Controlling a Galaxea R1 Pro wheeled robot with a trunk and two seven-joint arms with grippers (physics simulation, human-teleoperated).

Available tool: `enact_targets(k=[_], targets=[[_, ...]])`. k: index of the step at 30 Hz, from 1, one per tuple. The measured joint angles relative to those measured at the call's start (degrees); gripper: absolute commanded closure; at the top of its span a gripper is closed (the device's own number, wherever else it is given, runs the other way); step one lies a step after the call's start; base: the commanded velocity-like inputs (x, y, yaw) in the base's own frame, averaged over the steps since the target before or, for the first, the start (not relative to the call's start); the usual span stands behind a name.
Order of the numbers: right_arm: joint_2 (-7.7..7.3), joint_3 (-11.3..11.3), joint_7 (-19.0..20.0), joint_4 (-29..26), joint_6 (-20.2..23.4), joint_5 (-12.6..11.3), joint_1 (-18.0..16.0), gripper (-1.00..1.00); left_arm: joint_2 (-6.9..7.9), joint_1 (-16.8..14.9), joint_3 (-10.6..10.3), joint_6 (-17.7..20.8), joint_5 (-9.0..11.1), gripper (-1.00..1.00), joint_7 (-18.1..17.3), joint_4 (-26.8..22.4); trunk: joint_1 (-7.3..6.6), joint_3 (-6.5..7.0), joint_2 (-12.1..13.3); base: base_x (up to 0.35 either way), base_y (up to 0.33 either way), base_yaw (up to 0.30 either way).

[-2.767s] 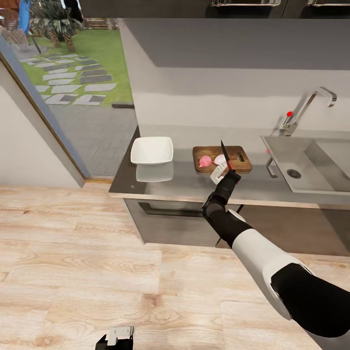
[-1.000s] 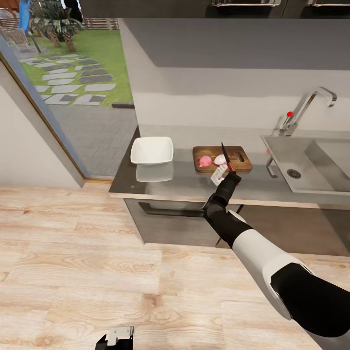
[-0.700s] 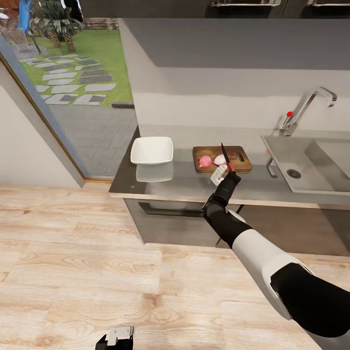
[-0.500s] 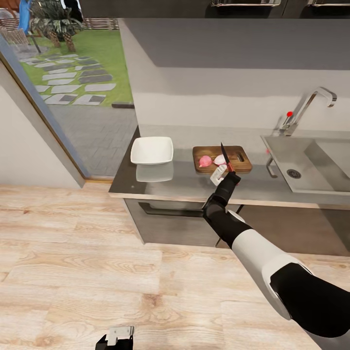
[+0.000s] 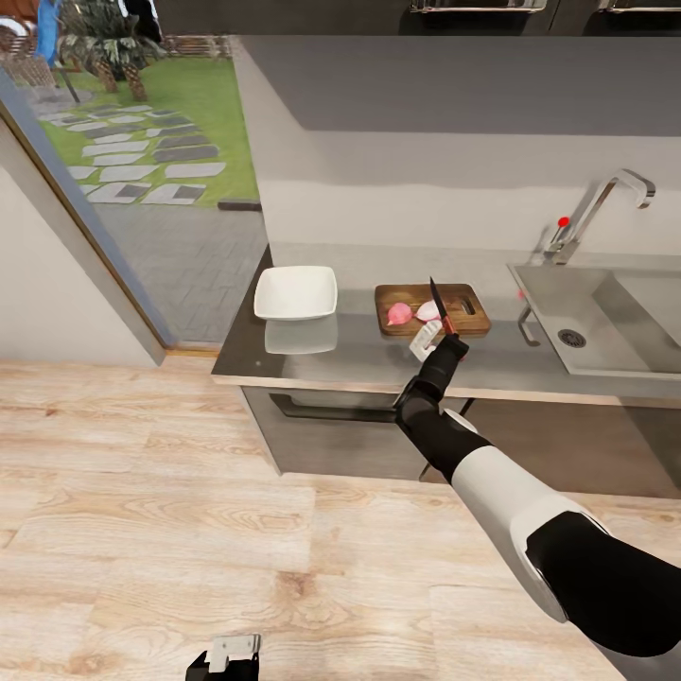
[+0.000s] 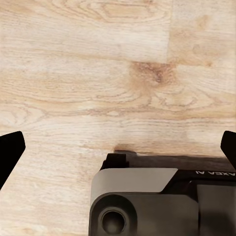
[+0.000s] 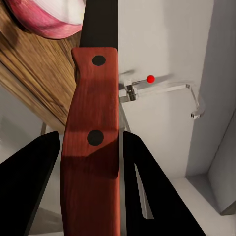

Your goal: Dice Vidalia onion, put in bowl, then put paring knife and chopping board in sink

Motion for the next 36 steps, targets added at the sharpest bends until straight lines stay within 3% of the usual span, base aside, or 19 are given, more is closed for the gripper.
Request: enact_targets(k=[36], targets=[[-0.12, 0.0, 0.0, 0.0, 0.0, 0.0, 0.0, 1.00, 0.00, 0.0, 0.0, 0.0, 0.0, -1.00, 0.0, 0.0, 0.00, 0.00, 0.0, 0.000, 0.000, 0.000]])
